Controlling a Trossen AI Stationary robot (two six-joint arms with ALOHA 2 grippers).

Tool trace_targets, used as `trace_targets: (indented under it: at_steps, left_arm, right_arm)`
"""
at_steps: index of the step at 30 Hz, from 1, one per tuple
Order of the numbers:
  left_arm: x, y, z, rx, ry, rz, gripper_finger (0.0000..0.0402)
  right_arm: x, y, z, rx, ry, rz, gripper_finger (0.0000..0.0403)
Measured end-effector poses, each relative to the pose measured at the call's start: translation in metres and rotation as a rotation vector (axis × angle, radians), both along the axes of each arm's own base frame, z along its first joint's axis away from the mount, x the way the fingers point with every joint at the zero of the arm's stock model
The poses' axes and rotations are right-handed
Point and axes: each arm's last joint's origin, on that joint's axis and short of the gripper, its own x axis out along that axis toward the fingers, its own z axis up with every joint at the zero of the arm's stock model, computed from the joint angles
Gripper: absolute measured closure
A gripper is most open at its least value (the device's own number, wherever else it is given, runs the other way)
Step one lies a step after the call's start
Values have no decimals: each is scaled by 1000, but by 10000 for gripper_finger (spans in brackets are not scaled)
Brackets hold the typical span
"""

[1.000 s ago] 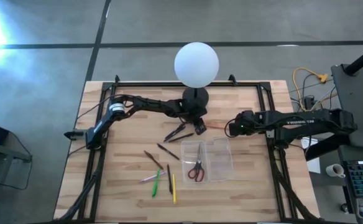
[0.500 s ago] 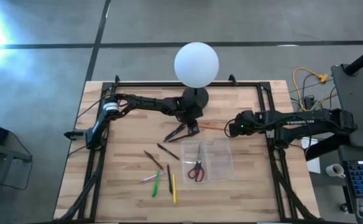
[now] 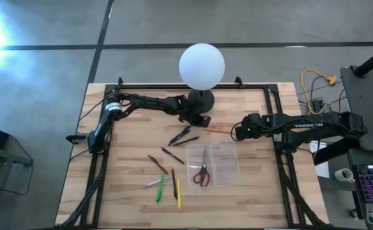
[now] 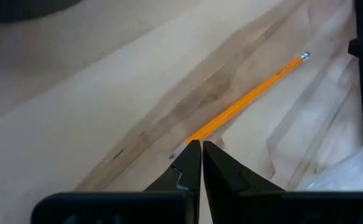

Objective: Pick & place school supplies into a supply box
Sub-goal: Put the orange pencil into the transparent supply box

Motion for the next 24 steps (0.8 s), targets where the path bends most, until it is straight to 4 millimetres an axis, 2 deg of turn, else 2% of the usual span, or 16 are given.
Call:
trace_targets:
  at_steps: [16,24]
  left_arm:
    - [0,-3,-15,-1,19,55,402]
    - [2,-8,-15,-6,9,50,402]
  right_arm:
    - [0,0,0,-8,4,15,394]
    - [-1,0,-1,-8,11,19,394]
